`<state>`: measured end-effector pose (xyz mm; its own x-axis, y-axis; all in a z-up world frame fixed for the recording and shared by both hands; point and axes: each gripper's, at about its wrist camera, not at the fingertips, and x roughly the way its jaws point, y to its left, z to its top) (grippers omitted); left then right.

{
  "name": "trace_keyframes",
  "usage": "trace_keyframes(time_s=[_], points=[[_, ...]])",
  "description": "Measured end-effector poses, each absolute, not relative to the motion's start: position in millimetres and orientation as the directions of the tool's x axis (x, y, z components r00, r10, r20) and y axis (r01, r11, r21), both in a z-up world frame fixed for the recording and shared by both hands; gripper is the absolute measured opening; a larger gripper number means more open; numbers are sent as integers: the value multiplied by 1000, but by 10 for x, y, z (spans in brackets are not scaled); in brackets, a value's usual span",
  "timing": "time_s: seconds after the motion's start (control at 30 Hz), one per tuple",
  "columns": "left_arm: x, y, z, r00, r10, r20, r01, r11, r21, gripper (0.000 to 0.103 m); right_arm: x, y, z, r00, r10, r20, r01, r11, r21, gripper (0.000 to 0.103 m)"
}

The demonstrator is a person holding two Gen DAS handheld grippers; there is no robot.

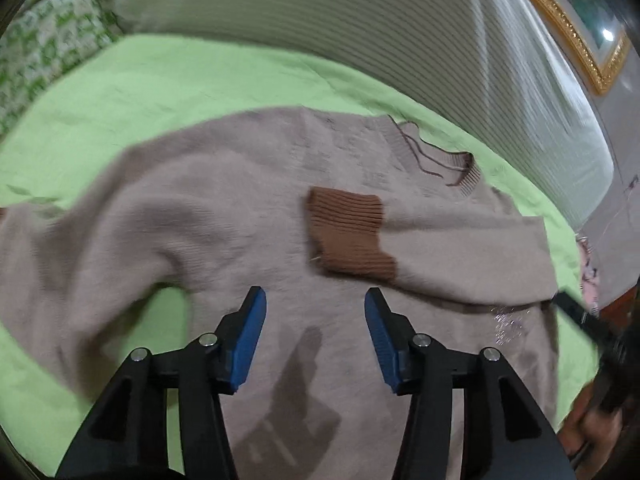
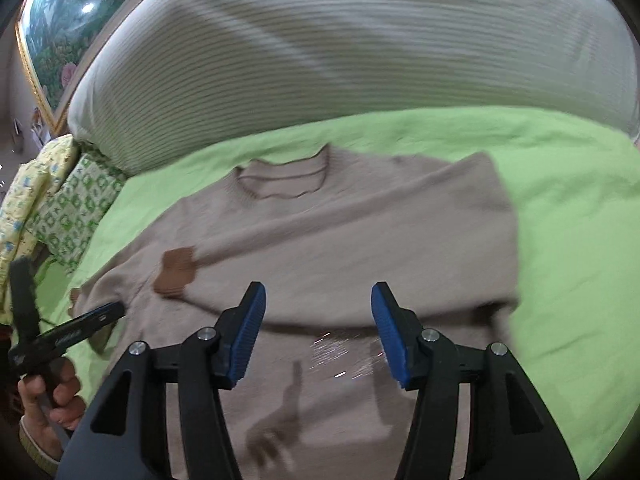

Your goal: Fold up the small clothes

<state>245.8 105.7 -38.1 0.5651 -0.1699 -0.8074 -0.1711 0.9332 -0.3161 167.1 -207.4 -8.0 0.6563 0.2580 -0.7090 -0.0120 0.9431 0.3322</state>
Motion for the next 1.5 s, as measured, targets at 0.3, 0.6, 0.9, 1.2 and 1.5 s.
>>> trace_keyframes(time_s=[0.3,0.6,0.9,1.2,1.5], points=[[3118,825,-696,494,-209,-844,-191,921,-340,25,1599,-2573,-526,647,260,-716,152,877,455,56],[2959,882,-388,640,-181,-747,-147,925,-350,5,1599,-3297,-637,722,221,-656,284,770,572,57],[2795,1085,-471,625,-123,-771,-135,956,-262,5,1611,-3241,-626,726,212,-654,263,793,549,57],[2600,972,-668,577,-113,-809,-87,976,-199,9,1463,-3354,-609,657,220,-721,315,789,528,41],[2230,1013,11,708,-124,-696,-82,964,-254,10,1937,-2960,77,747,84,-659,141,949,281,82]])
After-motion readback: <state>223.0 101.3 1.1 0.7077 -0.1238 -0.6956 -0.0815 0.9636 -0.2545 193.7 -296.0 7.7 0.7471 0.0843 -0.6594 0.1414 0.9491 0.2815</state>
